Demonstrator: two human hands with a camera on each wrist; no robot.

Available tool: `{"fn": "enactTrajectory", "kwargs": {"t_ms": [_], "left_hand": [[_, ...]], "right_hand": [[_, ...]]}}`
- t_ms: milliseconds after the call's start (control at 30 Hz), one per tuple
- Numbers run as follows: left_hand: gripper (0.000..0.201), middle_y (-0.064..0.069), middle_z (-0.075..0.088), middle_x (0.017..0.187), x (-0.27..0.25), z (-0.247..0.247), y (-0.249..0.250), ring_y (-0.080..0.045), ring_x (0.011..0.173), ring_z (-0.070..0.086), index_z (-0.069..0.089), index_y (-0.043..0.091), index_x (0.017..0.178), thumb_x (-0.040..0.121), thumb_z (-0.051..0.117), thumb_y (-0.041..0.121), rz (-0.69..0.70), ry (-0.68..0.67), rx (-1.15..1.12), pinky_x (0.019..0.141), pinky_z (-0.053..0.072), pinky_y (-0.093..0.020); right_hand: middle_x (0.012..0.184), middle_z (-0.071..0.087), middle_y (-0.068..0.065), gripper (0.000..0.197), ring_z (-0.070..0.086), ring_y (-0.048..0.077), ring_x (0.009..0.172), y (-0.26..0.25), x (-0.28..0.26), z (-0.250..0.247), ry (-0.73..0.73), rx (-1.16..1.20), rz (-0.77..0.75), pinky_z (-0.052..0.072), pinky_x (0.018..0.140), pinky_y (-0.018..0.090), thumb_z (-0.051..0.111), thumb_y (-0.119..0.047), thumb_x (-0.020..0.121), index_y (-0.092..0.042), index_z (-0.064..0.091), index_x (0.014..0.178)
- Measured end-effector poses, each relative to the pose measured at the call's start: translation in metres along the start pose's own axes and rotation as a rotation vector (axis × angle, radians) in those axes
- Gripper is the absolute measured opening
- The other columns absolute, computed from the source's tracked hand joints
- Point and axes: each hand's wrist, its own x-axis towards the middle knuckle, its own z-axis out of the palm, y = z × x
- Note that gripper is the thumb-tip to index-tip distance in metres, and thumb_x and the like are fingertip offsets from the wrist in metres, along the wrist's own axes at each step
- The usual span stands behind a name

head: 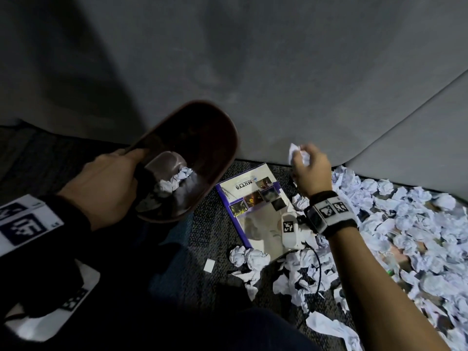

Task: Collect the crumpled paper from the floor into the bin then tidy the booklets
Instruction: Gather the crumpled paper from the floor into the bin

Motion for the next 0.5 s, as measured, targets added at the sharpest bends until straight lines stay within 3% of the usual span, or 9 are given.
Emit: {"fn": "enactTrajectory", "kwargs": {"t_ms": [100,167,200,233,267,333,400,500], "left_hand": [[0.056,-0.023,0.051,0.130,0.001,-0.002,0.004,-0.045,0.113,0.052,0.044,0.017,0.135,0.080,0.047,0.005,-0.002,-0.023,0.012,0.095,0.043,-0.048],[0.058,-0.023,0.051,0.130,0.000,-0.003,0.005,-0.045,0.113,0.052,0.043,0.019,0.138,0.080,0.045,0.009,0.001,-0.036,0.010,0.095,0.043,-0.051],[0.060,-0.023,0.051,0.130,-0.001,-0.005,0.006,-0.045,0.114,0.052,0.042,0.019,0.138,0.079,0.042,0.014,0.001,-0.039,0.008,0.095,0.043,-0.051],[0.062,-0.022,0.051,0.131,-0.002,-0.007,0.006,-0.045,0.114,0.052,0.042,0.019,0.138,0.076,0.038,0.017,-0.003,-0.042,0.004,0.095,0.043,-0.050],[0.063,-0.021,0.051,0.132,-0.002,-0.008,0.006,-0.044,0.115,0.051,0.042,0.019,0.139,0.076,0.037,0.018,-0.009,-0.048,-0.004,0.096,0.043,-0.049],[0.062,-0.021,0.050,0.133,-0.003,-0.010,0.006,-0.044,0.116,0.051,0.041,0.020,0.139,0.077,0.038,0.018,-0.021,-0.059,-0.020,0.097,0.042,-0.049],[0.065,-0.020,0.050,0.135,-0.003,-0.012,0.003,-0.043,0.117,0.051,0.041,0.020,0.140,0.074,0.035,0.021,-0.030,-0.057,-0.024,0.097,0.042,-0.047],[0.066,-0.019,0.047,0.139,-0.004,-0.011,0.000,-0.043,0.119,0.049,0.041,0.018,0.140,0.074,0.038,0.021,-0.037,-0.057,-0.026,0.099,0.041,-0.046]], "right_hand": [[0.070,0.058,-0.001,0.006,0.056,0.017,0.055,-0.094,-0.024,-0.001,-0.061,0.341,-0.256,0.052,0.051,0.032,0.054,-0.018,0.093,-0.019,0.058,0.088],[0.062,0.052,-0.002,0.006,0.049,0.010,0.046,-0.146,-0.037,0.016,-0.214,0.499,-0.262,0.043,0.041,0.020,0.055,-0.011,0.094,-0.013,0.057,0.089],[0.064,0.054,0.000,0.005,0.053,0.010,0.049,-0.165,-0.041,0.028,-0.323,0.483,-0.243,0.044,0.043,0.018,0.054,-0.013,0.095,-0.010,0.058,0.092],[0.073,0.061,0.002,0.013,0.060,0.011,0.060,-0.176,-0.043,0.043,-0.429,0.405,-0.228,0.048,0.052,0.020,0.054,-0.020,0.096,-0.009,0.060,0.100],[0.092,0.067,0.003,0.026,0.065,0.013,0.080,-0.180,-0.043,0.057,-0.528,0.313,-0.220,0.051,0.069,0.023,0.051,-0.030,0.097,-0.011,0.060,0.112],[0.126,0.060,0.006,0.054,0.060,0.021,0.111,-0.178,-0.044,0.075,-0.652,0.185,-0.203,0.047,0.096,0.033,0.040,-0.054,0.095,-0.017,0.047,0.135],[0.129,0.058,0.008,0.060,0.060,0.025,0.110,-0.179,-0.043,0.080,-0.638,0.159,-0.205,0.048,0.097,0.043,0.036,-0.059,0.093,-0.018,0.045,0.136],[0.107,0.065,0.001,0.033,0.063,0.021,0.095,-0.163,-0.036,0.067,-0.404,0.279,-0.272,0.051,0.090,0.046,0.046,-0.040,0.093,-0.019,0.059,0.116]]}}
